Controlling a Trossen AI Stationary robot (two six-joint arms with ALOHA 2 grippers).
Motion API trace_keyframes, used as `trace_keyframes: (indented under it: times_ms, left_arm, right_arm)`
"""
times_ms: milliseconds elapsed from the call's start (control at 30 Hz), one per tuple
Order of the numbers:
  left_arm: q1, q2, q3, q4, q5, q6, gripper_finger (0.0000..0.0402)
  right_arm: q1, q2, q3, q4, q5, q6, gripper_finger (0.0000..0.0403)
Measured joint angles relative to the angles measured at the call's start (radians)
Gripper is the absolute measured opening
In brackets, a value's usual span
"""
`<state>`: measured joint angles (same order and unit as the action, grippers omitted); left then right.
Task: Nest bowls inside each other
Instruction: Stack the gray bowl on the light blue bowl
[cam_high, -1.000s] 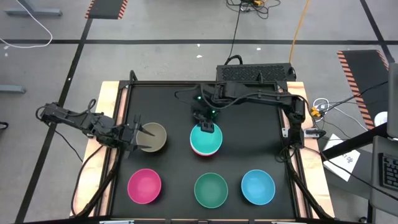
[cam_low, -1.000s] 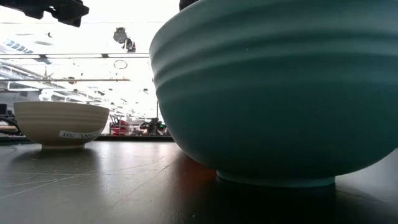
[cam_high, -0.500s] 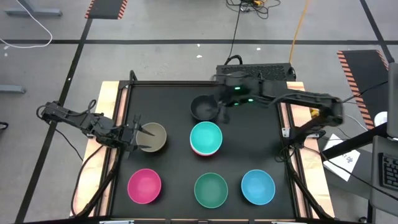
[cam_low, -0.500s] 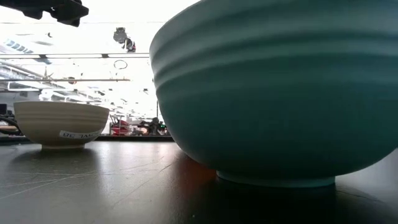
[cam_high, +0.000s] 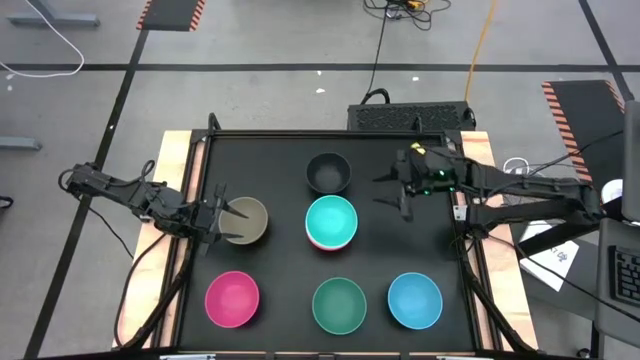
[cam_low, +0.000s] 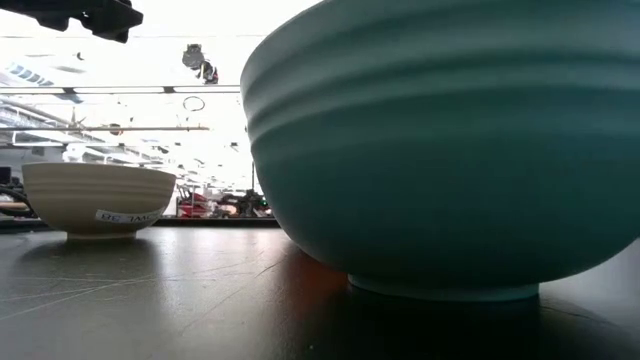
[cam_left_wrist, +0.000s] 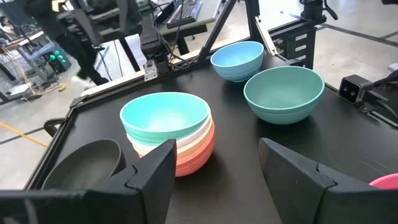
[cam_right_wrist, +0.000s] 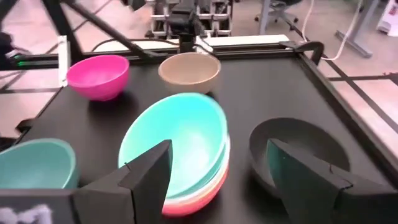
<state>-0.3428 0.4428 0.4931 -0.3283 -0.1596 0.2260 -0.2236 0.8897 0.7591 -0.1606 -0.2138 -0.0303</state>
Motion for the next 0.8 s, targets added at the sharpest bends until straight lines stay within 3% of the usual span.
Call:
trace_keyframes:
  times_ms: [167,300,667,800]
  left_arm:
    - [0.0,0.0,0.0,0.0,0.0,-0.001,0.0232]
    - [0.0,0.0,0.0,-0.001,0.0,-0.001,0.0232]
    - [0.0,0.0,0.0,-0.001,-0.003,0.005,0.0232]
    - [0.0,0.0,0.0,-0.001,-0.055,0.005,0.0232]
  right_arm:
    - [0.009,-0.13,-0.143,0.094,0.01,0.021,0.0251]
    - [0.01,-0.224,-0.248,0.135,0.082,0.03,0.0251]
    - [0.01,-0.386,-0.458,0.282,0.079,0.073,0.0251]
    - [0.01,-0.428,-0.54,0.363,0.079,0.097,0.0251]
